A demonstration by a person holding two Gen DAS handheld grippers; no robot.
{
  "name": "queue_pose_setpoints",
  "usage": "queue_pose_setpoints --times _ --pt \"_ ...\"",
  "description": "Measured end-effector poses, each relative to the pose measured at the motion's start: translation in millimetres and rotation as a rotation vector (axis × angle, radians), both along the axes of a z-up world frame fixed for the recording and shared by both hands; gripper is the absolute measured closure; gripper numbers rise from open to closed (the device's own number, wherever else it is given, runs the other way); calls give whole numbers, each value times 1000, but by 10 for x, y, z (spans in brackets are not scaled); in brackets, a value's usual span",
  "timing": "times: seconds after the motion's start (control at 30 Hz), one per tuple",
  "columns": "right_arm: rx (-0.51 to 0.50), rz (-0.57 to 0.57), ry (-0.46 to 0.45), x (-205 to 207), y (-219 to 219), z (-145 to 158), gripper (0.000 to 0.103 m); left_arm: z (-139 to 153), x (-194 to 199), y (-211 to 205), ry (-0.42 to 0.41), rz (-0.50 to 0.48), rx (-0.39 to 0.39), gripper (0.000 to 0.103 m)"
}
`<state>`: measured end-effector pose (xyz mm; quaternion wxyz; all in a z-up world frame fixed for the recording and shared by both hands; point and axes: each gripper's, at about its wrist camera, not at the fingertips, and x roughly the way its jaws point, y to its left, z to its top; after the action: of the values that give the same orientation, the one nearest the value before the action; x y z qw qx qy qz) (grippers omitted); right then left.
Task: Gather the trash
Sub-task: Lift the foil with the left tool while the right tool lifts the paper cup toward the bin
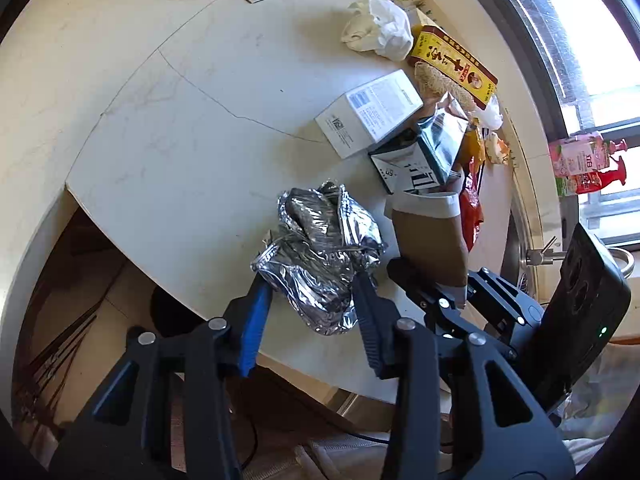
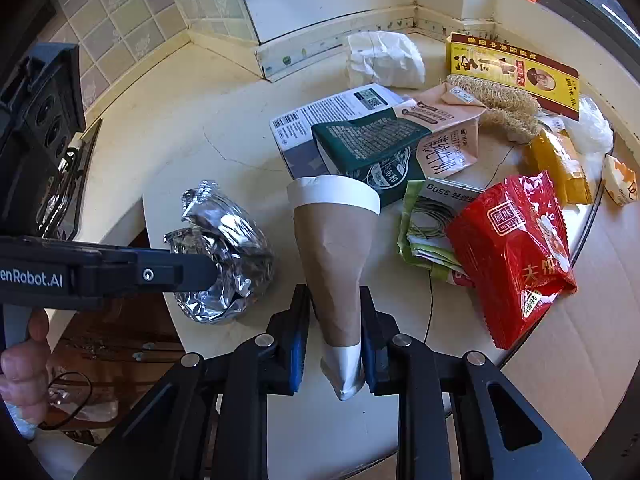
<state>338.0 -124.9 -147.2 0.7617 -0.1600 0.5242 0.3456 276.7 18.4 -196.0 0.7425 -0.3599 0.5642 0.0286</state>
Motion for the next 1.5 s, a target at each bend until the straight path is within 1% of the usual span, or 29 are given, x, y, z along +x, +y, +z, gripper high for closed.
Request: queue_pose_setpoints --times 0.13,0.17,0.23,0.27,0.37,0.47,0.5,0.6,0.67,0.73,0.87,0.97,1.1,1.2,1.3,1.4,1.5 --pt "18 -26 -8 28 -72 75 82 82 -45 -15 -20 -16 67 67" --pt "21 -34 -10 88 -94 92 82 114 -62 -19 -28 -20 82 68" --pt "28 -50 -17 99 -123 156 82 190 -117 -15 -47 -38 106 78" --pt "30 -56 -22 137 -134 168 82 232 -150 -14 -55 -50 119 78" --pt "37 -89 -37 49 -169 249 82 327 -270 8 -74 -84 154 78" --pt "41 -130 -60 -94 -202 340 82 396 -405 56 -93 -117 166 78" --pt "50 -136 -80 -147 -202 376 83 424 -458 78 -100 -136 167 78" --pt "66 -201 -116 -423 -258 544 83 527 -599 104 -125 -203 185 78" --pt "81 -243 -140 -608 -237 633 83 631 -736 136 -154 -255 203 78" --pt "94 -287 -153 -813 -222 707 83 735 -868 178 -183 -300 206 78" --pt "113 -376 -160 -1276 -153 775 83 904 -1176 289 -229 -379 206 78" --pt "107 -437 -187 -1655 -101 783 83 980 -1407 321 -263 -450 255 78" --pt "114 -528 -196 -2121 -110 655 83 878 -1637 290 -251 -536 250 78" --pt "101 -589 -139 -2405 -168 484 83 752 -1796 197 -236 -593 245 78" --pt "92 -635 -99 -2622 -254 366 83 638 -1957 46 -235 -650 267 78" --pt "83 -675 -72 -2769 -347 238 82 502 -2061 -87 -222 -676 290 78" --pt "77 -695 -25 -2874 -442 48 82 334 -2076 -212 -206 -684 318 78"
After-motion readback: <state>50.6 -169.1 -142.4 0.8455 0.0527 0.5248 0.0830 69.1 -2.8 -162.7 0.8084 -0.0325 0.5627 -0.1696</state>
